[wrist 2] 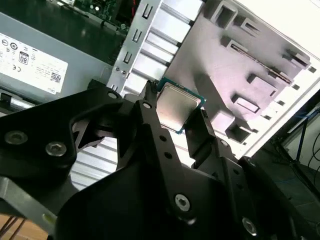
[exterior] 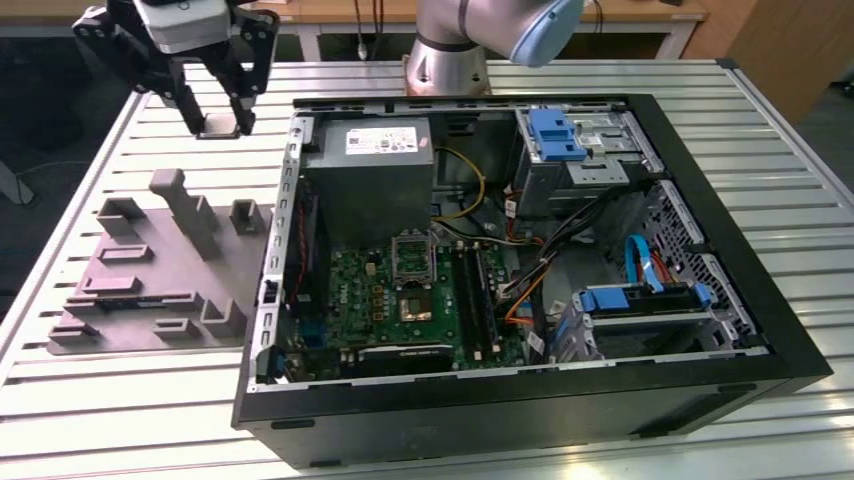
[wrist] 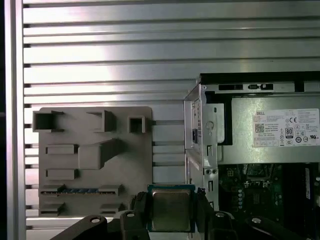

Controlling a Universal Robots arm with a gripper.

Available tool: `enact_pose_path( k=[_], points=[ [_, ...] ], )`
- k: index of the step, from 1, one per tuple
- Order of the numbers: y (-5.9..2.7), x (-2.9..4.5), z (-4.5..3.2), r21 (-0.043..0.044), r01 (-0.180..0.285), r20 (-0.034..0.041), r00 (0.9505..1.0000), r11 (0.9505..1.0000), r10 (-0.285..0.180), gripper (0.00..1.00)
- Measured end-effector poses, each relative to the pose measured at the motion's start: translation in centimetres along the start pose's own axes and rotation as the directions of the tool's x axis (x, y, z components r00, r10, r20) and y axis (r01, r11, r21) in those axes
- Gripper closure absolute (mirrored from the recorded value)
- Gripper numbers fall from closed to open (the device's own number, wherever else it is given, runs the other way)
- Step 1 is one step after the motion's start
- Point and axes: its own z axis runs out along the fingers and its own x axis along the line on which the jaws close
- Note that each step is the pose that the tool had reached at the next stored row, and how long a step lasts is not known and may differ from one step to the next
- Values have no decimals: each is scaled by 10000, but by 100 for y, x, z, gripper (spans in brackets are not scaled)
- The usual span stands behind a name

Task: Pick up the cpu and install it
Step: 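Pick up the cpu and move it towards the insertion slot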

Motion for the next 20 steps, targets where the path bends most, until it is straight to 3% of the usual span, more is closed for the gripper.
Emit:
enact_pose_path(
  k=[15,20],
  points=[
    [15,-364,-3,0,1,0,10000,10000,-1,53],
    [15,-355,-2,1,2,0,10000,10000,-2,53]
  ],
)
